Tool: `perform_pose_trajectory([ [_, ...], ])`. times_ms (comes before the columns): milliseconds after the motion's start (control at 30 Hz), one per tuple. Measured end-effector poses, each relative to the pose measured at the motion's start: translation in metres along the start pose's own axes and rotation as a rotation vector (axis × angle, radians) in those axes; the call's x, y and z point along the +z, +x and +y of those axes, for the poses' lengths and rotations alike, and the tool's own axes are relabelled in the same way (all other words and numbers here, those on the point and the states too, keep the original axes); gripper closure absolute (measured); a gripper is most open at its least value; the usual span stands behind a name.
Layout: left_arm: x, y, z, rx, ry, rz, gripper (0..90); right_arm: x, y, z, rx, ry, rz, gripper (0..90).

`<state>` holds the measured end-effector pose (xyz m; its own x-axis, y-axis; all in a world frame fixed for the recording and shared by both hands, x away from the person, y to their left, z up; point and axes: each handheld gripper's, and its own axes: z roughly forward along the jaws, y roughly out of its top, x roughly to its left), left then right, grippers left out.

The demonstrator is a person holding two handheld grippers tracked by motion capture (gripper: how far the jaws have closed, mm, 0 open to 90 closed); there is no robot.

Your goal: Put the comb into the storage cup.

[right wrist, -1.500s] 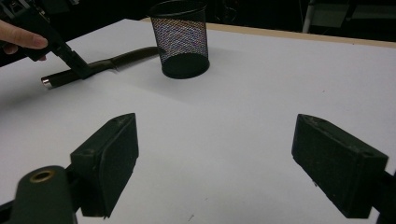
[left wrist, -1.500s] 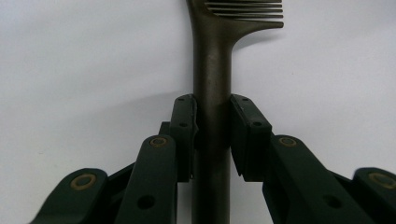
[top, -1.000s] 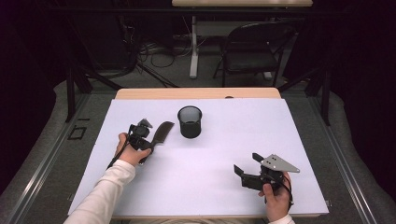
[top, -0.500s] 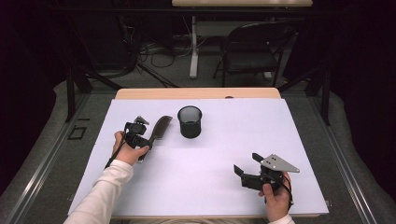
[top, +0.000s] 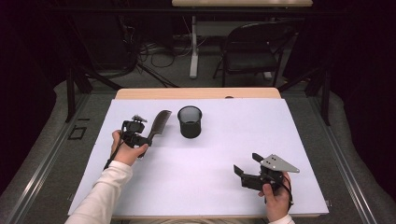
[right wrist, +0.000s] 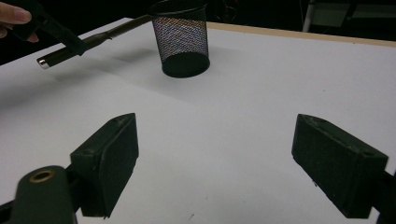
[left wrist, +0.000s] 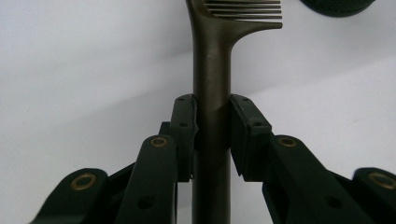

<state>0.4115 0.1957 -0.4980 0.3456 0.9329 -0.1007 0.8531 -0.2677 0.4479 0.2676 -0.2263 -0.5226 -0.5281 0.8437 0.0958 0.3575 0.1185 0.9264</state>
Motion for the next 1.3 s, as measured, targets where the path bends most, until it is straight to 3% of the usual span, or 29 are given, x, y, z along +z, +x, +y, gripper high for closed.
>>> perform_pose_trajectory([
  [600,-0.021,-0.008,-0.005,0.031,-0.144,0.011,72.4,0.0,0.001,0.0,0.0,0.003,0.0,14.6],
  [1000,-0.035,-0.01,-0.015,0.035,-0.249,-0.015,72.4,0.001,0.001,-0.001,-0.002,0.009,-0.002,14.6],
  [1300,-0.04,-0.015,-0.022,0.07,-0.303,-0.008,72.4,0.002,0.001,-0.001,-0.002,0.012,-0.003,14.6],
])
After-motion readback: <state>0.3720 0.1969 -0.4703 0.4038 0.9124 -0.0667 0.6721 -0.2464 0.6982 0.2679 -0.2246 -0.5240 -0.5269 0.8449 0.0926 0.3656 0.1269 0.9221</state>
